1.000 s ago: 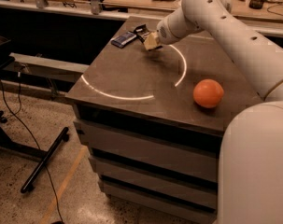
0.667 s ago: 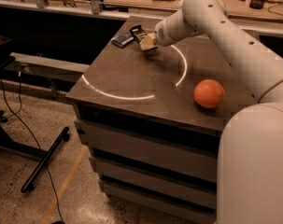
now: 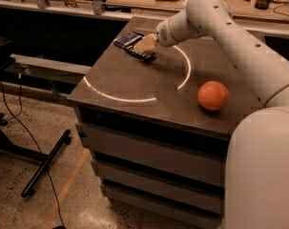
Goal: Move rxbar chocolate near rxbar blueberry
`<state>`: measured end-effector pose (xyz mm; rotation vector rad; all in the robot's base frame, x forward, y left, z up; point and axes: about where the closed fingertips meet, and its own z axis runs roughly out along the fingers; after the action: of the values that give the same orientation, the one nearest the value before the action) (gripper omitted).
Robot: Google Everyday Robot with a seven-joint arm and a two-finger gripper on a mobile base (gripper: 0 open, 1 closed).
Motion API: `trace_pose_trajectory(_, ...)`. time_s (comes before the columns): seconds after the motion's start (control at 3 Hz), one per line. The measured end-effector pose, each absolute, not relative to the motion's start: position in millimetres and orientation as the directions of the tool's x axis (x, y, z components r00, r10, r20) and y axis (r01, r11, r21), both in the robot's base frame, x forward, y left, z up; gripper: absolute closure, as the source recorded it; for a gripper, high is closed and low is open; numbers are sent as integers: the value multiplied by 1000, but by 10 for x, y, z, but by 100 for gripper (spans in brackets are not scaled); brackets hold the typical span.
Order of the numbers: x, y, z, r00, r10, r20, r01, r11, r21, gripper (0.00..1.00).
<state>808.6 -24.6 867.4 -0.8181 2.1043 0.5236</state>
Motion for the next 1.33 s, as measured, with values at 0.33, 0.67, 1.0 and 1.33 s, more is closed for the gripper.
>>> trace_pose_trajectory(0.33, 8025, -329, 8789, -448, -389, -805, -696, 717, 41, 0)
trace_pose_trajectory(0.67, 7988, -440, 8838, -447, -401, -799, -680, 733, 12, 0)
trace_pose_trajectory(1.0, 7924, -893, 8734, -507, -395, -766, -629, 777, 15, 0)
trace_pose_trajectory(1.33, 7807, -1618, 8511, -586, -395, -707, -584, 811, 31, 0)
